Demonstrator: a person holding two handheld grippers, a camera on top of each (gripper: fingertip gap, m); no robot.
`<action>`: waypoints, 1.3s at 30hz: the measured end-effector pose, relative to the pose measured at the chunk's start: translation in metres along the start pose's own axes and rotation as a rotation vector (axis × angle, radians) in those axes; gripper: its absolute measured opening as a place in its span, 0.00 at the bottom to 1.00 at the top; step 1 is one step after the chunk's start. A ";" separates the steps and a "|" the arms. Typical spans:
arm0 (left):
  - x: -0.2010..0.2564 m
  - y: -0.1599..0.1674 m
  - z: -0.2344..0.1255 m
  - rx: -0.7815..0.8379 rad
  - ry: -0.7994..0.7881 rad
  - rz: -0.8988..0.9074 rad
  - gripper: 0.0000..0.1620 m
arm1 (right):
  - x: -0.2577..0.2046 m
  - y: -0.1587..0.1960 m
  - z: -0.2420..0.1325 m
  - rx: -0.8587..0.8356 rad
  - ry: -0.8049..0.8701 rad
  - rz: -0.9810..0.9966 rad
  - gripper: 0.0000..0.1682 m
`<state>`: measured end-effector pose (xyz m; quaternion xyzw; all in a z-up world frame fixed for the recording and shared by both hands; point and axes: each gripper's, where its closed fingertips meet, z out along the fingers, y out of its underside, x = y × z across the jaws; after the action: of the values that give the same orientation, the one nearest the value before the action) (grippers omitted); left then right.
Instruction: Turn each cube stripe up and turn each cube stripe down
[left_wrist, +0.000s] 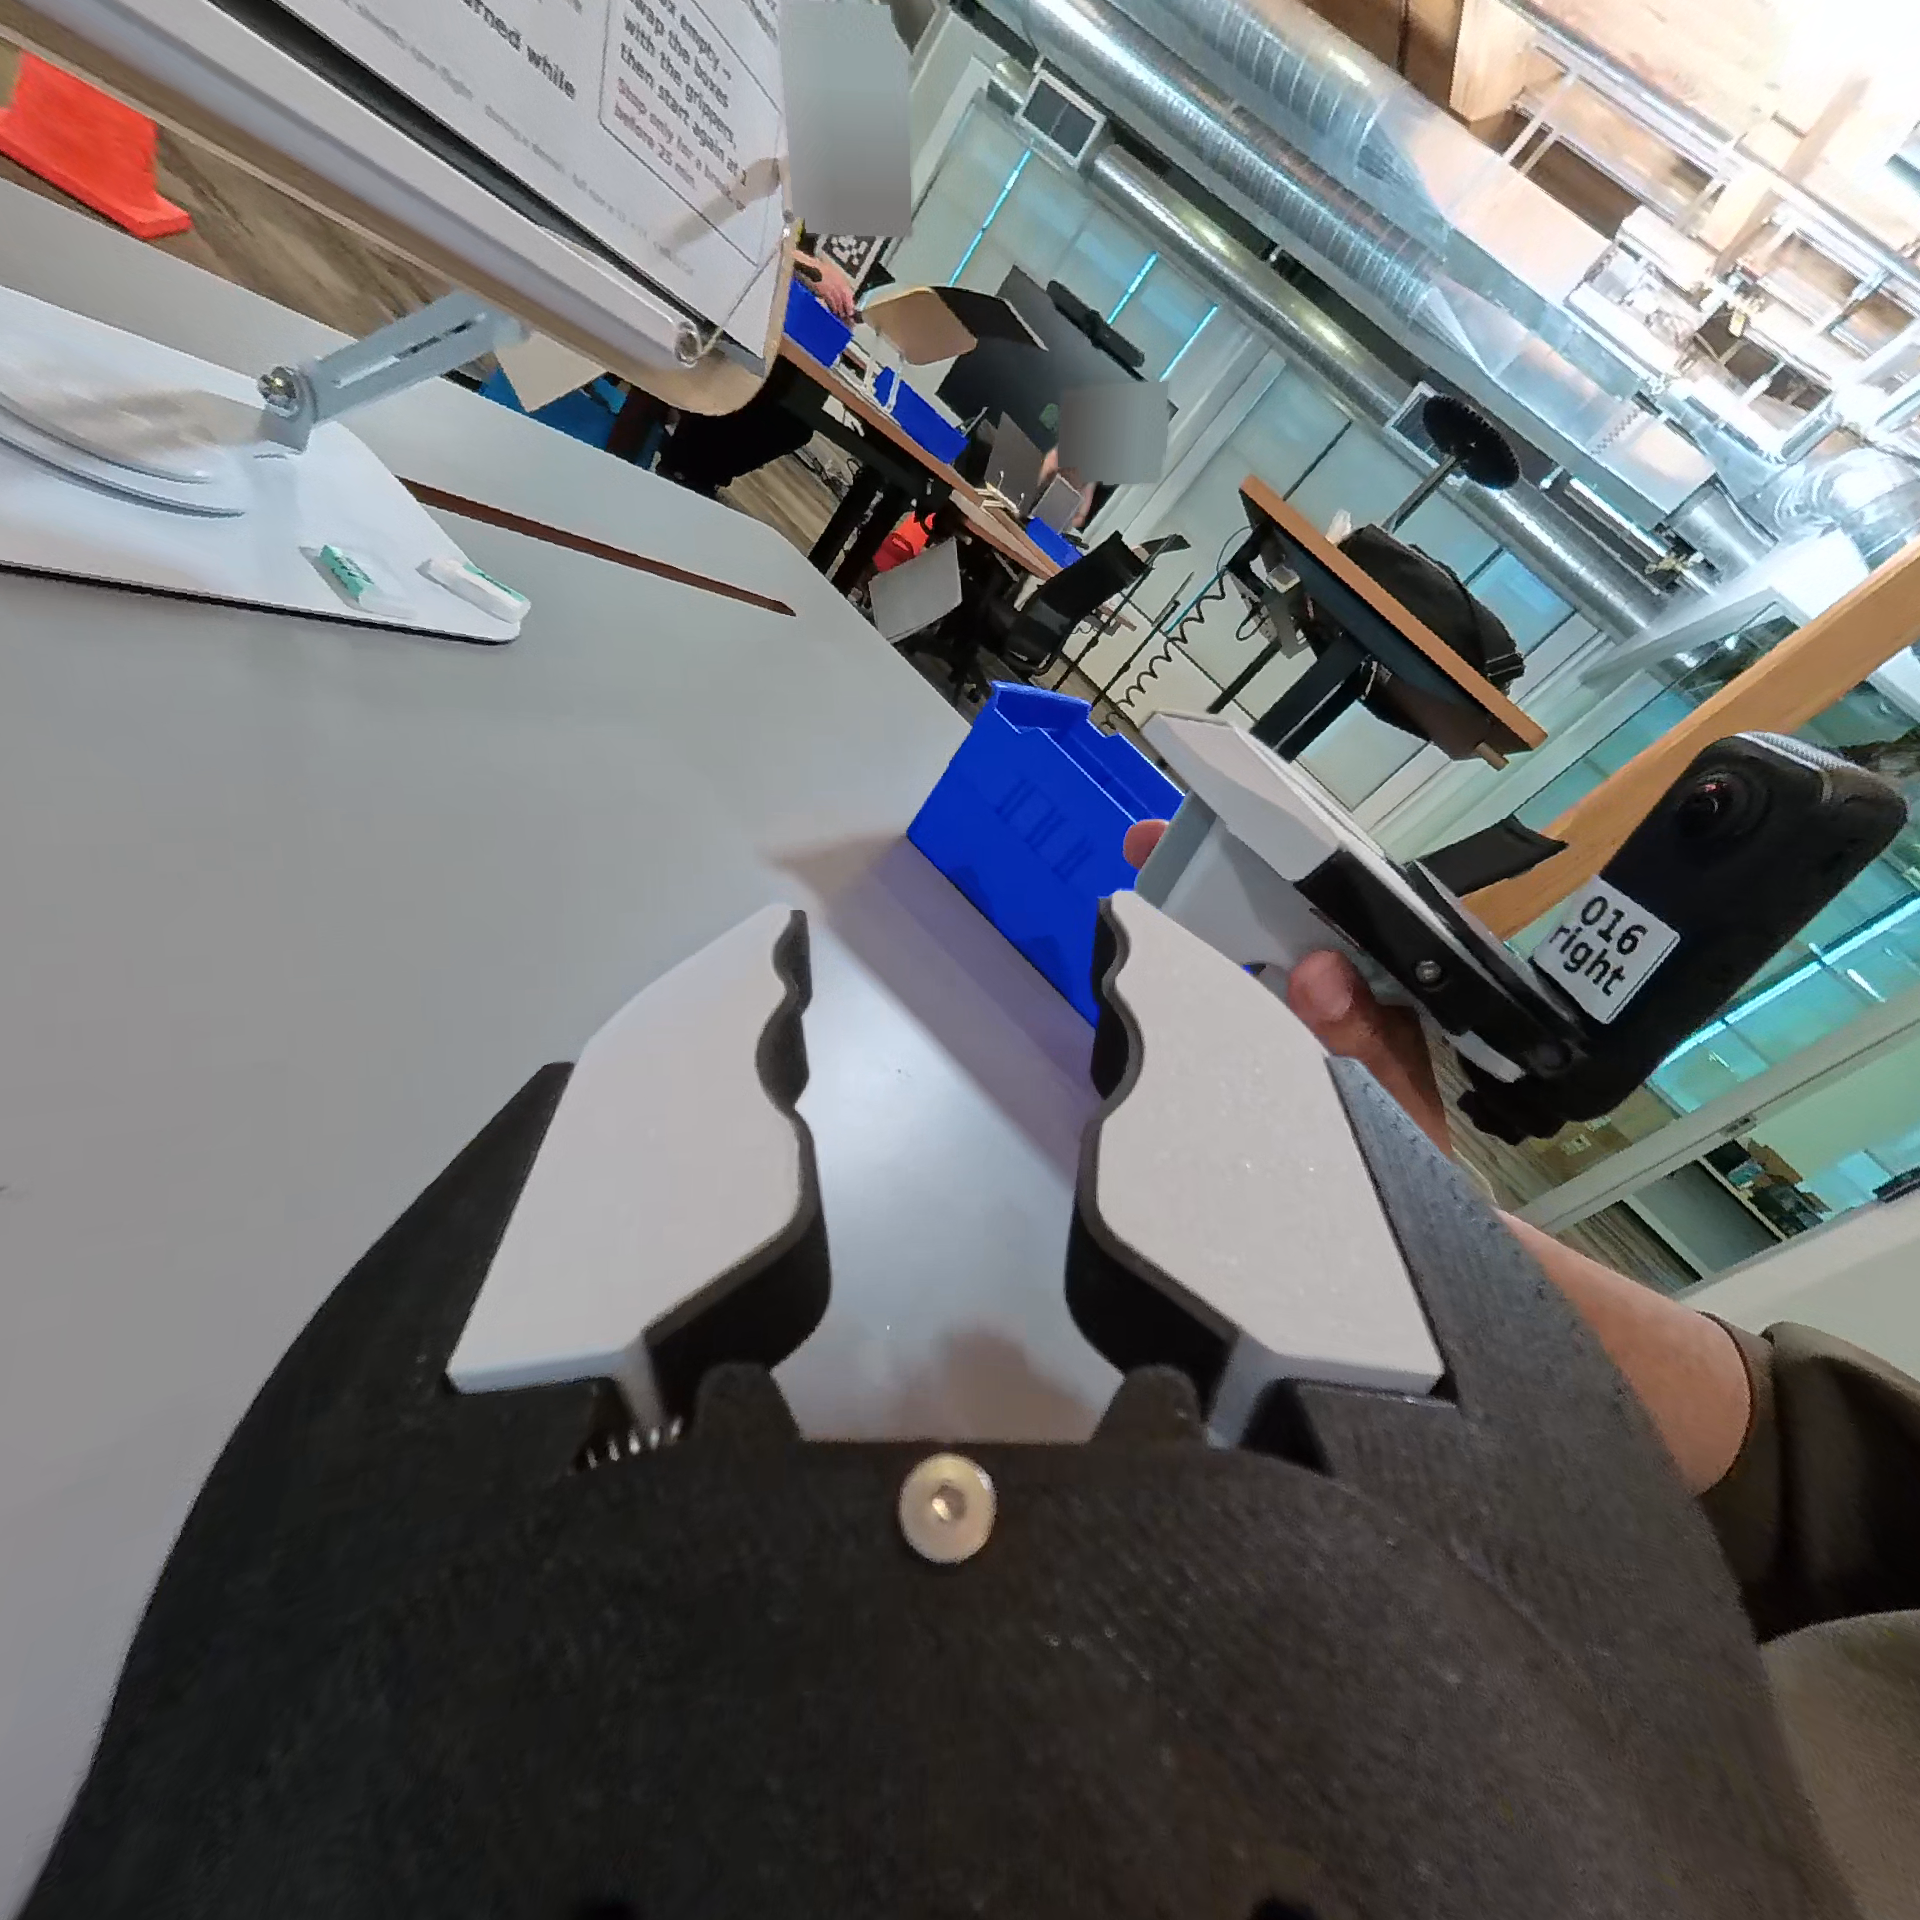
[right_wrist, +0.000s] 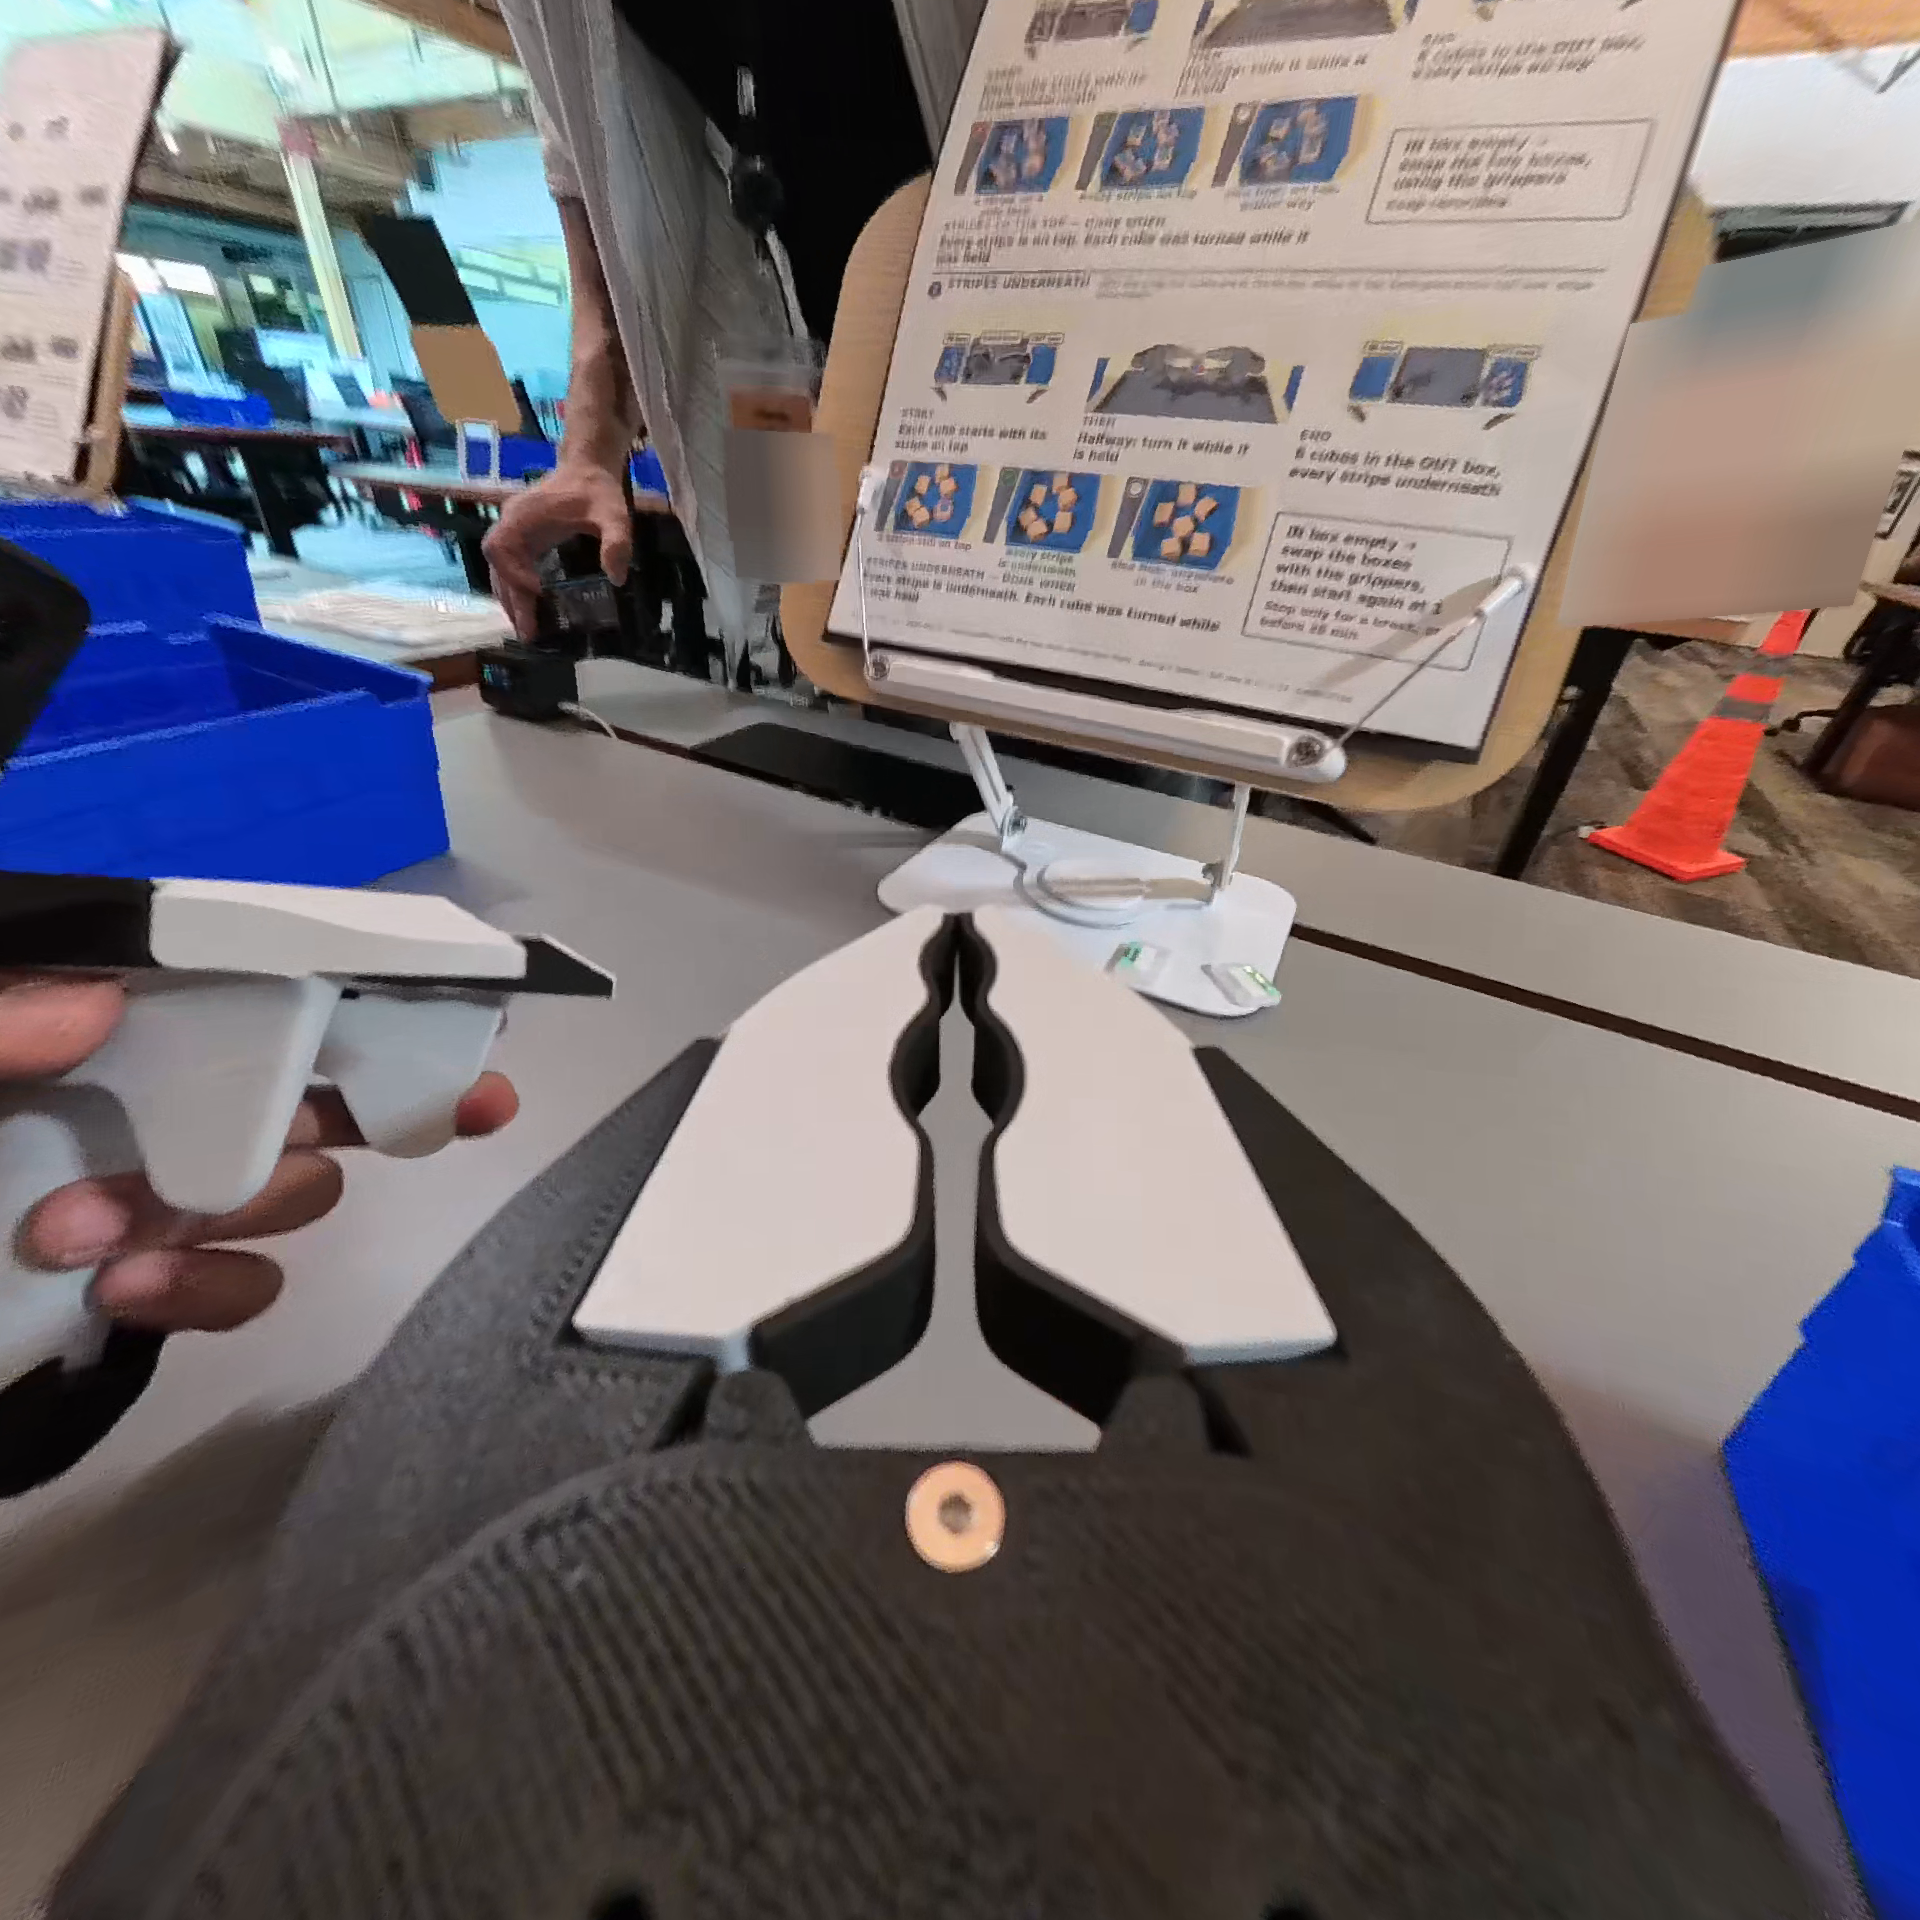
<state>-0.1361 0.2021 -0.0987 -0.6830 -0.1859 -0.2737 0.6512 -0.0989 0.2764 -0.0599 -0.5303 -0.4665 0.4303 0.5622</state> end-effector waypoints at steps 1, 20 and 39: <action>-0.002 -0.002 -0.001 0.012 -0.013 0.000 0.33 | -0.002 0.005 0.001 -0.043 -0.008 -0.011 0.00; -0.006 -0.020 -0.011 0.093 -0.130 0.115 0.27 | -0.007 0.027 0.002 -0.106 -0.116 0.038 0.00; 0.001 0.012 0.022 -0.086 -0.131 0.298 0.34 | 0.031 -0.028 -0.035 -0.150 -0.091 0.092 0.40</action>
<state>-0.1250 0.2232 -0.1079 -0.7464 -0.1127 -0.1369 0.6415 -0.0588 0.2985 -0.0296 -0.5717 -0.4976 0.4429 0.4789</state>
